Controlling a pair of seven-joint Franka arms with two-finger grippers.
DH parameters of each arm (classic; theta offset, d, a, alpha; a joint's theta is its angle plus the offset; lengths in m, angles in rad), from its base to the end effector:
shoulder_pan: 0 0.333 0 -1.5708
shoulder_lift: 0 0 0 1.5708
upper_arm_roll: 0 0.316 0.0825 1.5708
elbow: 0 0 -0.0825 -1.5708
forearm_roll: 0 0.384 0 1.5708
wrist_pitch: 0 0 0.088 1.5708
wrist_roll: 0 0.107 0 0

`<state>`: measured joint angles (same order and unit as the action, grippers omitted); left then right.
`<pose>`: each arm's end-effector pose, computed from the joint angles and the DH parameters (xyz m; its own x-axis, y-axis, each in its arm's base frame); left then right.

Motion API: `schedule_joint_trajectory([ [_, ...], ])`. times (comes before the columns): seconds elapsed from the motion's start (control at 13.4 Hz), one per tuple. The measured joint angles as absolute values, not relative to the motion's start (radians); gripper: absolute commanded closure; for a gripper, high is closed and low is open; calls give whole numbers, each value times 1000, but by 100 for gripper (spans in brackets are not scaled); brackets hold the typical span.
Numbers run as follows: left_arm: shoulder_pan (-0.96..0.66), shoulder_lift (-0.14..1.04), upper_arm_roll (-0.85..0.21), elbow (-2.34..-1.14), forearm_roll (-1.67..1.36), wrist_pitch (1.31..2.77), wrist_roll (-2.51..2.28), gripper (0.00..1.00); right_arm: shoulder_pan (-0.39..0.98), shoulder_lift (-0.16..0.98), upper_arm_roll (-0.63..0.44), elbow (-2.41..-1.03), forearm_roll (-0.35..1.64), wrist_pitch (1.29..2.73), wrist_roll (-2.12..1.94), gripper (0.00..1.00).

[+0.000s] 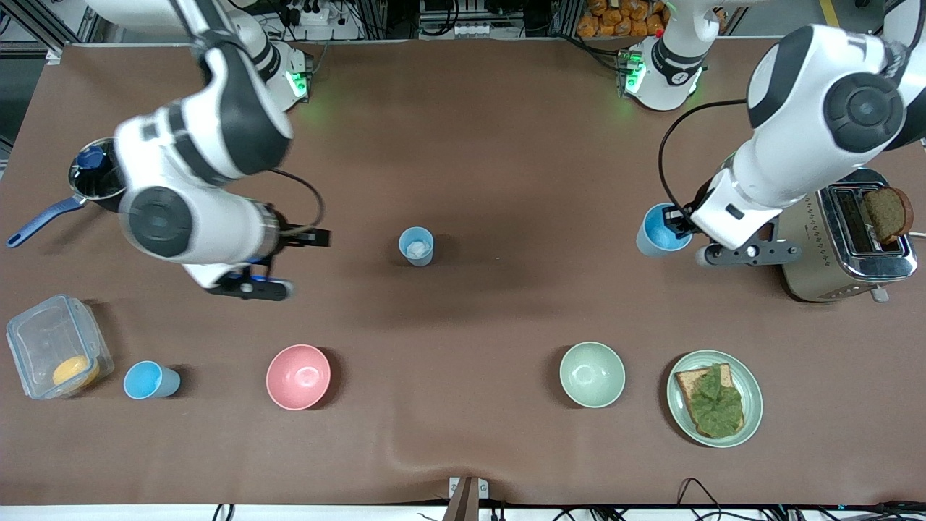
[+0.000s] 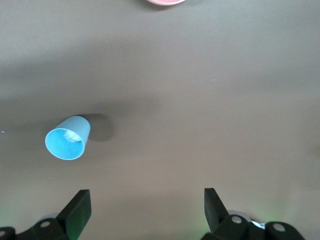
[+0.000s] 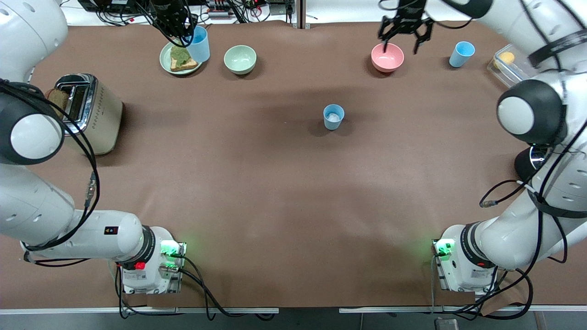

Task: Stack blue cups with both arms
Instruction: 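Open the right gripper and withdraw it toward the saucepan, then carry the held blue cup with the left gripper over the placed cup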

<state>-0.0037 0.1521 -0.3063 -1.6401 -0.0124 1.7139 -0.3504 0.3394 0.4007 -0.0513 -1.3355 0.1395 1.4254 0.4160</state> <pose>0.5745 -0.1742 0.5195 0.9953 0.0428 -0.0868 0.0456 -0.9985 0.0298 0.6099 0.2038 0.4822 0.9373 -0.1236 -0.3258 -0.1254 -0.9920 0.0157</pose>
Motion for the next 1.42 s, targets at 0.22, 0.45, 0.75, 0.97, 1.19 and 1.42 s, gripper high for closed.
schedule_joint_trajectory([
  [0.22,-9,164,-315,-1644,-13,1718,-350,100,227,285,-46,-1417,134,1422,345,0],
  [0.45,-12,171,-319,-1645,-13,1725,-350,100,119,187,-45,-1506,96,1461,125,0],
  [0.75,-11,171,-319,-1642,-13,1728,-350,100,83,122,-41,-1537,-114,1487,-65,0],
  [0.97,-15,169,-325,-1593,-29,1733,-351,100,82,94,-39,-1537,-139,1503,-95,0],
  [1.19,-52,168,-355,-1572,-97,1732,-426,100,48,62,-39,-1537,-68,1516,-98,0],
  [1.42,-185,199,-369,-1559,-126,1741,-661,100,23,42,-43,-1539,-40,1538,-104,0],
])
